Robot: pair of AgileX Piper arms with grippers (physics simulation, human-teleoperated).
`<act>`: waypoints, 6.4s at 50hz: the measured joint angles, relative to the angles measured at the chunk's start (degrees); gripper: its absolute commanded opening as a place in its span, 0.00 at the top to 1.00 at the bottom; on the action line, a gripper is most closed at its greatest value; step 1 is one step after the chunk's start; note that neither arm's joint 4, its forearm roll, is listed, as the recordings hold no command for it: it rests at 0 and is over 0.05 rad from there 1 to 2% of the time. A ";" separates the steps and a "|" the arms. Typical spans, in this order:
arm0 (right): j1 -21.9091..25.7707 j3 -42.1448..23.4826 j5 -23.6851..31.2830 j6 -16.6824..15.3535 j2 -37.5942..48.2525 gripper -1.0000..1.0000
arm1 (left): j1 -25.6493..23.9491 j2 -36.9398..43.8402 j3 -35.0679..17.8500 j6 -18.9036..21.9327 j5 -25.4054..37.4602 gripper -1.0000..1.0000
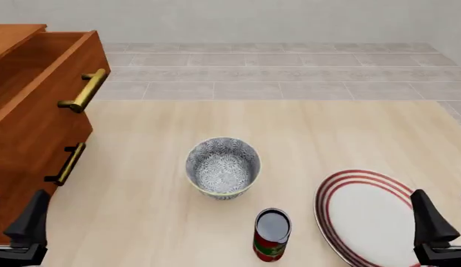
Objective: Put the bowl on the plate.
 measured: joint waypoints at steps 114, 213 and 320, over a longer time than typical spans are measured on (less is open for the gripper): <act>30.92 -53.05 2.14 -5.76 77.25 0.00 | 0.00 0.32 -0.18 0.01 -0.08 0.00; 30.79 -65.00 11.75 1.81 109.19 0.00 | 0.00 0.32 -0.18 0.01 -0.08 0.00; 26.80 -67.44 17.67 -2.34 96.39 1.00 | 0.00 0.32 -0.18 0.01 -0.08 0.00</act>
